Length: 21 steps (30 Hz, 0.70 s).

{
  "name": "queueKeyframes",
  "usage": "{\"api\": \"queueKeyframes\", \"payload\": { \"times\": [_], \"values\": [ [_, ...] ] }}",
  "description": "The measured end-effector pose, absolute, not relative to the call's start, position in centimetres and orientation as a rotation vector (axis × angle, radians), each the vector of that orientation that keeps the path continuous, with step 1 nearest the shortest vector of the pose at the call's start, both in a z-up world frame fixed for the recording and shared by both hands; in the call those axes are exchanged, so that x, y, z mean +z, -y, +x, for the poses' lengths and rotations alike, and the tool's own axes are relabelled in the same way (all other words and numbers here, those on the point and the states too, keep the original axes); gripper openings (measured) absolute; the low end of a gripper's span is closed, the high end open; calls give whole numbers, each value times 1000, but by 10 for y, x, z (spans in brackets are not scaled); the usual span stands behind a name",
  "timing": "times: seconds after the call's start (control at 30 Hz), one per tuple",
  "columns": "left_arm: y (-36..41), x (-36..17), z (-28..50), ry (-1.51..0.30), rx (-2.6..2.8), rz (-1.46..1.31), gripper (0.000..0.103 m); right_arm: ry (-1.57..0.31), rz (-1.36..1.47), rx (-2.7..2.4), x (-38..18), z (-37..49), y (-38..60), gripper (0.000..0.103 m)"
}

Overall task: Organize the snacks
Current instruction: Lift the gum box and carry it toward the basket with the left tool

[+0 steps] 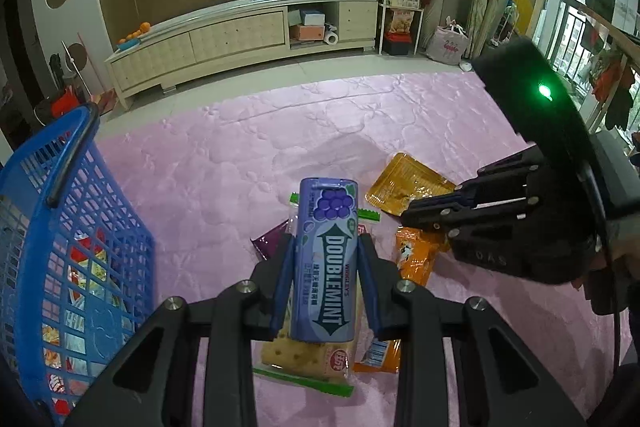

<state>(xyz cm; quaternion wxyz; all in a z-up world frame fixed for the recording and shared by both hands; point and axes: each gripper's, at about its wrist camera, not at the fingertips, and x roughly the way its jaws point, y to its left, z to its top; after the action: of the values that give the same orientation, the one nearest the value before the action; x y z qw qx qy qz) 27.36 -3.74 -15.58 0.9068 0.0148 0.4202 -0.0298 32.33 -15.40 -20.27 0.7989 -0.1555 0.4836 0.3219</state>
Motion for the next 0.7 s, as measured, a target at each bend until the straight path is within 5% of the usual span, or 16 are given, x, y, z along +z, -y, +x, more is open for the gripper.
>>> {"api": "queueKeyframes", "payload": {
  "times": [0.7],
  "values": [
    [40, -122, 248, -834, -98, -27, 29, -845, -218, 691, -116, 248, 172, 2]
  ]
}}
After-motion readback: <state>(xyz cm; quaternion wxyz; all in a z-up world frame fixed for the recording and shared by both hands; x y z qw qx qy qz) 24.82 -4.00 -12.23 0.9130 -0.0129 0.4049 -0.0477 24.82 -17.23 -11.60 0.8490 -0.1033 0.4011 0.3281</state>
